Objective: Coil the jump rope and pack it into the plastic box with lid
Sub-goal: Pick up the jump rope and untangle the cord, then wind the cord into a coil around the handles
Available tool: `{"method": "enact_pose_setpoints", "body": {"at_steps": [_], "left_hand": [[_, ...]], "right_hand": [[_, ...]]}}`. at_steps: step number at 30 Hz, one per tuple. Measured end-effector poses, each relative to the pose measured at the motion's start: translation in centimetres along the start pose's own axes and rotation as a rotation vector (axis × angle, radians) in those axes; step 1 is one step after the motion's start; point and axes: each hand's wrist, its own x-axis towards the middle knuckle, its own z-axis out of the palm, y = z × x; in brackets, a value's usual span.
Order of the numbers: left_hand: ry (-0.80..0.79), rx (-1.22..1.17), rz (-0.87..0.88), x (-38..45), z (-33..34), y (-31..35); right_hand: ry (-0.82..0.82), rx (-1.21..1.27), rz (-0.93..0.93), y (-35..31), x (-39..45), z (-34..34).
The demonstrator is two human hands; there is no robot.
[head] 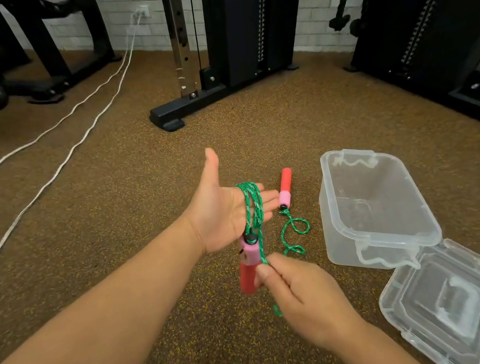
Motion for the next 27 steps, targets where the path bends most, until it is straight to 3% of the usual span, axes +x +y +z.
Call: {"method": "enact_pose_setpoints", "body": {"at_steps": [3, 8, 14, 17, 21, 27], "left_hand": [[0.007, 0.258, -0.104, 0.0, 0.8, -0.6], [-0.147, 0.596, -0.251, -0.6, 1.9, -1.4], [-0.295, 0.701, -0.397, -1.0, 1.9, -1.6], [-0.330, 0.822, -0.349, -1.6, 1.8, -1.4], [-0.247, 0.743, -0.232, -1.8, 1.8, -1.7], [0.034, 0.354, -0.055, -0.8, 1.4, -1.4]], "right_hand": [[0.054, 0.189, 0.002, -0.8, 0.8, -2.2], [0.113, 0.491, 0.086, -0.3, 1.7, -5.4], [0.191, 0.397, 0.151, 2.5, 2.4, -5.7], [0.206, 0.398, 0.191, 4.1, 2.3, -4.6], [0.157, 0.513, 0.308, 5.2, 1.8, -2.4], [0.062, 0.514, 0.337, 4.8, 0.3, -0.4]]}}
